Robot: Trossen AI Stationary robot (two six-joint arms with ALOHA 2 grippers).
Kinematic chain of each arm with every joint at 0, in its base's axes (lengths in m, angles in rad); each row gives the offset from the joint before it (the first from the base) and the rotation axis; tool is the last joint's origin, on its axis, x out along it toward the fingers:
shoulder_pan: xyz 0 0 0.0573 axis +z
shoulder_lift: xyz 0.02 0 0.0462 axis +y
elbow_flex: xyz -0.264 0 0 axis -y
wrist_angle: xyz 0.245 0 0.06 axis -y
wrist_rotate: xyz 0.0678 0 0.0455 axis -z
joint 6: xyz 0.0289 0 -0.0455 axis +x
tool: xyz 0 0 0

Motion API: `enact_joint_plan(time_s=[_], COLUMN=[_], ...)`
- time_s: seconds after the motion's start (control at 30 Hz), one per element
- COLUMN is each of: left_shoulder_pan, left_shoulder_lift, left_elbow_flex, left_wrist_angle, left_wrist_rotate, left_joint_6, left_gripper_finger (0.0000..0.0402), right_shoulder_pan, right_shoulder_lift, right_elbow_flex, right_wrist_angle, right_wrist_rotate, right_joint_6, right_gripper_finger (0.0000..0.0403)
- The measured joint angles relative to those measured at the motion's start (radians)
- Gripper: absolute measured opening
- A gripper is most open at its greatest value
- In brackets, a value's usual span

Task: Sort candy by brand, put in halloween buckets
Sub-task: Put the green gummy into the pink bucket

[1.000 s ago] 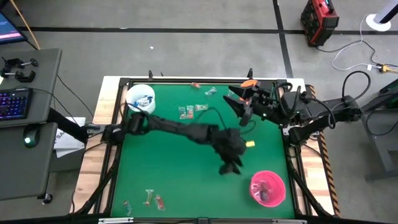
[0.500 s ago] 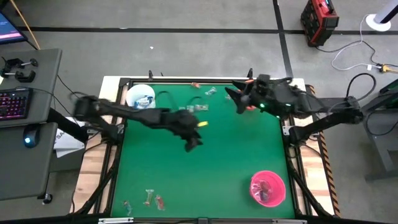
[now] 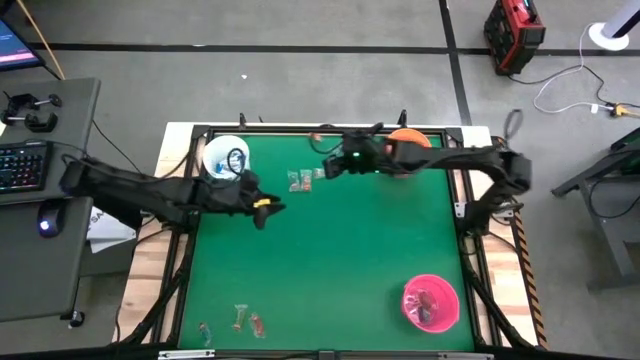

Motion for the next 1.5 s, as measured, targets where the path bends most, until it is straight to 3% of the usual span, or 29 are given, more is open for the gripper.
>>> enact_joint_plan(time_s=[0.33, 0.53, 0.7, 0.8, 0.87, 1.07, 1.27, 1.5], left_shoulder_pan=[0.095, 0.142, 0.148, 0.148, 0.148, 0.148, 0.149, 0.166], left_shoulder_lift=[-0.124, -0.137, -0.137, -0.137, -0.137, -0.136, -0.136, -0.136], left_elbow_flex=[0.000, 0.000, 0.000, 0.000, 0.000, 0.000, 0.000, 0.000], left_wrist_angle=[-0.003, -0.005, -0.013, -0.013, -0.014, -0.014, -0.014, -0.013], left_wrist_rotate=[0.007, 0.128, 0.142, 0.143, 0.140, 0.116, 0.106, 0.055], left_joint_6=[0.237, 0.283, 0.284, 0.284, 0.286, 0.309, 0.308, 0.285], left_gripper_finger=[0.0170, 0.0170, 0.0170, 0.0170, 0.0170, 0.0170, 0.0170, 0.0170], right_shoulder_pan=[-0.063, -0.087, -0.113, -0.118, -0.121, -0.128, -0.121, -0.043], right_shoulder_lift=[0.276, 0.345, 0.376, 0.388, 0.396, 0.408, 0.323, 0.011], right_elbow_flex=[0.000, 0.000, 0.002, 0.003, 0.004, 0.003, -0.006, -0.001], right_wrist_angle=[0.030, 0.088, 0.087, 0.087, 0.082, 0.061, -0.005, -0.229], right_wrist_rotate=[-0.019, 0.000, -0.034, -0.025, -0.023, -0.044, -0.080, -0.070], right_joint_6=[0.343, 0.504, 0.562, 0.574, 0.579, 0.478, 0.268, 0.004], right_gripper_finger=[0.0263, 0.0263, 0.0262, 0.0239, 0.0202, 0.0024, 0.0004, 0.0001])
